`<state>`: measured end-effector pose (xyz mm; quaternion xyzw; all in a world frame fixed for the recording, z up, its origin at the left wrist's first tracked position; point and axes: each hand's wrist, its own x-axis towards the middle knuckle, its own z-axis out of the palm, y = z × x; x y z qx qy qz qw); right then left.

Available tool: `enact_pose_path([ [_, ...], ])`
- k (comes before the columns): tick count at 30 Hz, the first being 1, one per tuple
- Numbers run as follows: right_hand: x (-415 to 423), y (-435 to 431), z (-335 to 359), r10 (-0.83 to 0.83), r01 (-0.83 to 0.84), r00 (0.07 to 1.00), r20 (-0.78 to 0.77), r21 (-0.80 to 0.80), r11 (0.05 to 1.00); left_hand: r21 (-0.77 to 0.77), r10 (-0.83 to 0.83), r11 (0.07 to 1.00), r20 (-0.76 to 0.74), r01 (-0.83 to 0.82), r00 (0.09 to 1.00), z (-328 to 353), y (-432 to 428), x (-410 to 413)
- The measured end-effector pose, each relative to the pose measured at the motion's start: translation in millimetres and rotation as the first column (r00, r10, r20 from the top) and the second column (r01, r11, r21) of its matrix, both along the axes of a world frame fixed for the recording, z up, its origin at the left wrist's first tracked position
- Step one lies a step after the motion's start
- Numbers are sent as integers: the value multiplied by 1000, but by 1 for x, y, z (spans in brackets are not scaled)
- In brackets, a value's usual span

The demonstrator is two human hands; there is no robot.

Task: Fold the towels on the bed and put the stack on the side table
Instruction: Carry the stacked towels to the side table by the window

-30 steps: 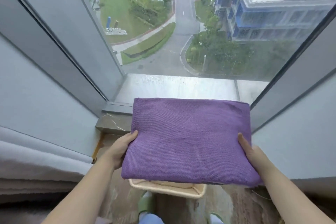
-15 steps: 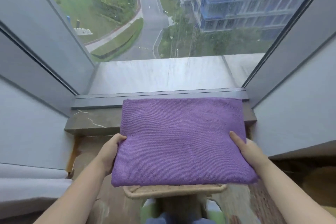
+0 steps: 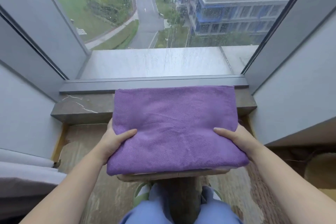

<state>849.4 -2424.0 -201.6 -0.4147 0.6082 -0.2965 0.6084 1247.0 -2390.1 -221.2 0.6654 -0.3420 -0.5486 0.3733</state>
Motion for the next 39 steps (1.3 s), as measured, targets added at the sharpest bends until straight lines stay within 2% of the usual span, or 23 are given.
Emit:
enact_pose_path([
  [2,8,-7,-7,21,-19,994,-105,13,1000,-30,19,999,124,-16,992,-8,-1,-3],
  [5,20,-16,-22,38,-40,973,-228,-3,999,-65,38,998,223,-24,974,-24,-5,-10],
  [12,42,-19,-66,3,-45,941,-339,-116,992,-84,-11,996,349,43,937,-69,-17,-38],
  [18,46,-24,-125,51,-48,916,-398,17,999,78,-82,995,305,61,949,-126,-29,-48],
  [23,48,-35,-168,81,-40,892,-446,100,994,141,-94,988,280,56,955,-165,-41,-50],
  [27,50,-51,-194,121,-67,902,-415,143,987,163,-76,986,270,33,960,-194,-45,-54],
  [34,55,-42,-231,138,-68,917,-374,195,978,276,-140,958,233,73,962,-227,-40,-54],
  [39,55,-52,-248,163,-85,925,-345,230,970,282,-141,956,218,75,966,-246,-47,-50],
])
